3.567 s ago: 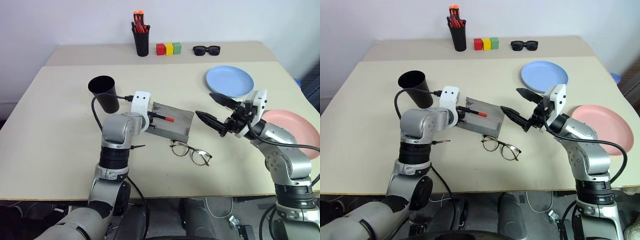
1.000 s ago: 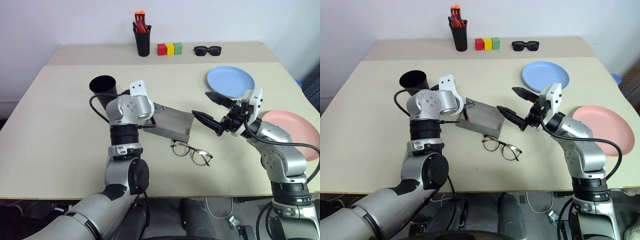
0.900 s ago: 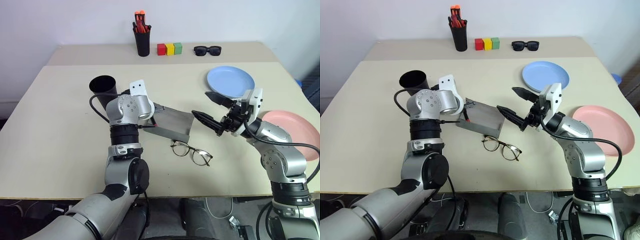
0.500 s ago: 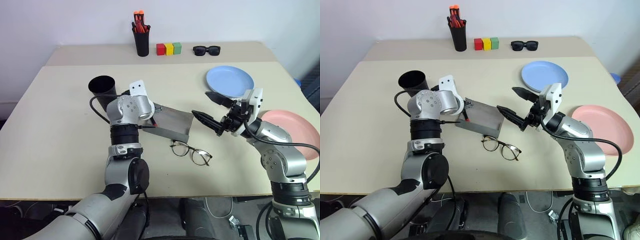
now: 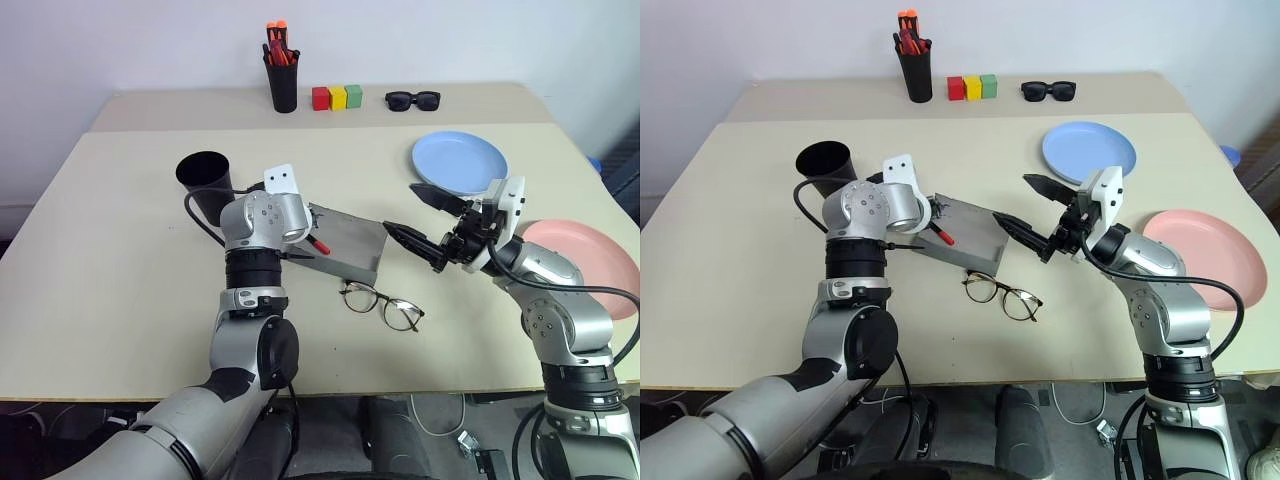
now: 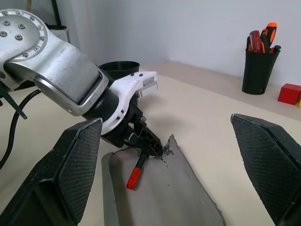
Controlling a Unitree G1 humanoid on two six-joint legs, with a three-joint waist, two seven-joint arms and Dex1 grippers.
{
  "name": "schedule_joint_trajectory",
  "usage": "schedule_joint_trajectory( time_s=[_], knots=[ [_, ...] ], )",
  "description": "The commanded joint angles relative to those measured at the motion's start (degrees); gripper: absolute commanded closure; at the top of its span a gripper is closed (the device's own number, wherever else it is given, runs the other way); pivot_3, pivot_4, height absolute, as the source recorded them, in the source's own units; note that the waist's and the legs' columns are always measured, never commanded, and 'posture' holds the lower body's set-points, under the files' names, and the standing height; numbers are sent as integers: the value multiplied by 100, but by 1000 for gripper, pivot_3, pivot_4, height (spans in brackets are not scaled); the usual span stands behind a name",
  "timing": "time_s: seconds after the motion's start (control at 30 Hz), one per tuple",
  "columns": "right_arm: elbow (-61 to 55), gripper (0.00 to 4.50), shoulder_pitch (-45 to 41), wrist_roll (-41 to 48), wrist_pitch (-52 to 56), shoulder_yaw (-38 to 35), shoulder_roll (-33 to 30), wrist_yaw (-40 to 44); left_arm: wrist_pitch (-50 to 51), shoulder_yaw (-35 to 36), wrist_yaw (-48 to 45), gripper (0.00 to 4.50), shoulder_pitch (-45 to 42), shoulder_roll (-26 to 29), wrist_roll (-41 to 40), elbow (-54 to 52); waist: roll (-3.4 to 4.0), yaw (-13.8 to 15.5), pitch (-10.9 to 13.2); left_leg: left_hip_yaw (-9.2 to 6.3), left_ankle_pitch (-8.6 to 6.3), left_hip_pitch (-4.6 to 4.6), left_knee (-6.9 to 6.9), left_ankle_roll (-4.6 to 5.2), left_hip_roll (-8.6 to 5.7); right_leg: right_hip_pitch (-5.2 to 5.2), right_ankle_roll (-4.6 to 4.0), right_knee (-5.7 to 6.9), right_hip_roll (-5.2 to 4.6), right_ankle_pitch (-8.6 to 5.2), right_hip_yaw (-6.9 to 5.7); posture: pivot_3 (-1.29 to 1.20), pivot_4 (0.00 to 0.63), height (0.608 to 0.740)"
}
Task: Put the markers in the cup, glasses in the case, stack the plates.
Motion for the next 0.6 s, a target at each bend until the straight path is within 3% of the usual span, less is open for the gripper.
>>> schedule_joint_trajectory(
  time_s=[0.03, 0.1, 0.3, 0.6],
  knots=[
    [-110, 0, -105, 20, -84, -51, 10, -8, -17, -12, 106, 3600, -81, -439, 10, -16, 0, 1, 0, 0, 0, -1, 0, 0, 0, 0, 0, 0, 0, 0, 0, 0, 150, 740],
    [-113, 0, -96, 18, -86, -54, 7, -9, 1, -46, 144, 4478, -62, -429, 48, 3, 0, 1, 0, 0, 0, -1, 0, 0, 0, 0, 0, 0, 0, 0, 0, 0, 150, 740],
    [-117, 0, -86, 14, -93, -66, -5, -8, -131, -140, 71, 4478, -110, -405, 29, -13, 0, -1, 0, 0, 0, 1, 0, 0, 0, 0, 0, 0, 0, 0, 0, 0, 150, 740],
    [-98, 0, -97, 16, -100, -67, -1, 0, -812, -388, -391, 4478, -283, -453, -355, -845, -1, 3, 1, 0, 1, -5, 0, -2, 0, -3, 0, -2, 0, 0, 0, 0, 150, 740]
  ],
)
